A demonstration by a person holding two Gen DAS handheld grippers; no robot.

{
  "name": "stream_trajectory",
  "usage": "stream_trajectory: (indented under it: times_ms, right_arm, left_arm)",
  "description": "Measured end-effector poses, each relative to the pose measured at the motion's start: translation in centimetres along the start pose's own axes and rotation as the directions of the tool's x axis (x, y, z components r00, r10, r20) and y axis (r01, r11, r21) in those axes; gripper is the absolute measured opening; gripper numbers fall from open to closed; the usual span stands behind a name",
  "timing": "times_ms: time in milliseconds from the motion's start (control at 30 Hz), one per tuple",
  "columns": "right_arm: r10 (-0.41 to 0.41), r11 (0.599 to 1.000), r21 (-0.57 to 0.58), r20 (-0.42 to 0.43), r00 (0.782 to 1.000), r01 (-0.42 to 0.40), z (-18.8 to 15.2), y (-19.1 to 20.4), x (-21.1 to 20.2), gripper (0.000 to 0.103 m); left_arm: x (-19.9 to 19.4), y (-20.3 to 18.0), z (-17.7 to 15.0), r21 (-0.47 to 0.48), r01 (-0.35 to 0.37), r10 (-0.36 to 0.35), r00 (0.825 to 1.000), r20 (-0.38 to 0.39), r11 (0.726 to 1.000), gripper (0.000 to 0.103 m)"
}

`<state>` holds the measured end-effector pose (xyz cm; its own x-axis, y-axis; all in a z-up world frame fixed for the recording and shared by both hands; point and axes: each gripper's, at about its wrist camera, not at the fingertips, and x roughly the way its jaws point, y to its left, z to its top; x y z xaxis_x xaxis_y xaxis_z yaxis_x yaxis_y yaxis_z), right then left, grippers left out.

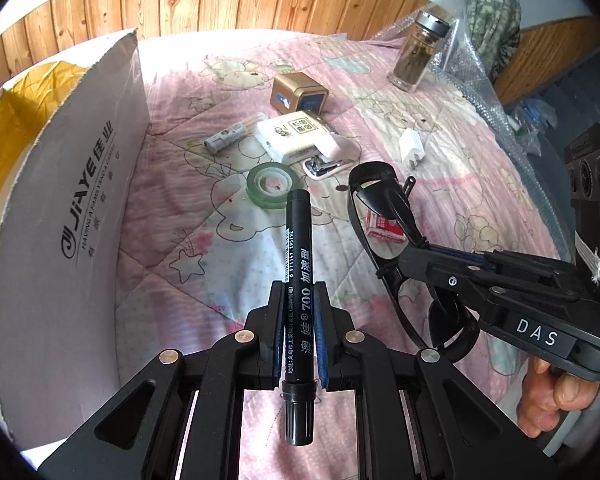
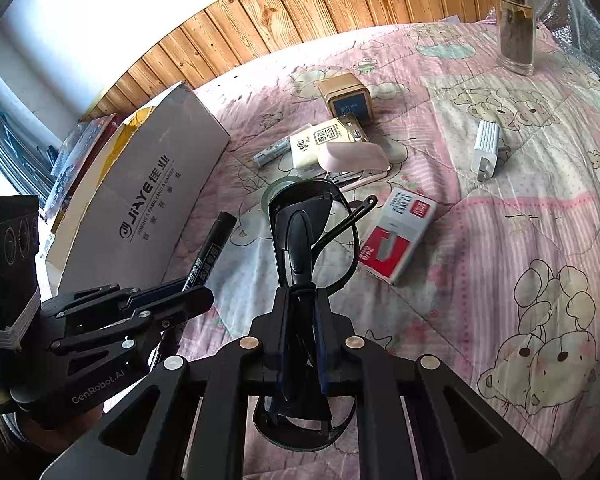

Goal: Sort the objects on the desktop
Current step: 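Carry the marker in the left tool over the box while the right tool carries the glasses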

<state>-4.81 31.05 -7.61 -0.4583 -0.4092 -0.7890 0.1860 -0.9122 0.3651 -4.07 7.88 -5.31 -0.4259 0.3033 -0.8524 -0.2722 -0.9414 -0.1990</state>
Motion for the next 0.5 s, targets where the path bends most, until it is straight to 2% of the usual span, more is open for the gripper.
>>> stream_trajectory:
  times_ms: [267,500]
  right_arm:
    - [0.006,0.999,-0.042,0.032,0.999,-0.005,-0.4,2.1,-1.8,0.012]
    - [0.008,0.997,-0.079,0.065,0.998,-0.002,-0.7,4.1,-3.2,0.013]
  left_arm:
    - [-3.9,-0.1,-0.2,-0.014,-0.067,0.068,0.996,0.062,0.998,0.013]
    - [-6.7,0.3,-0.6,-0.032,-0.092,0.095,0.989,0.111,0.995,0.013]
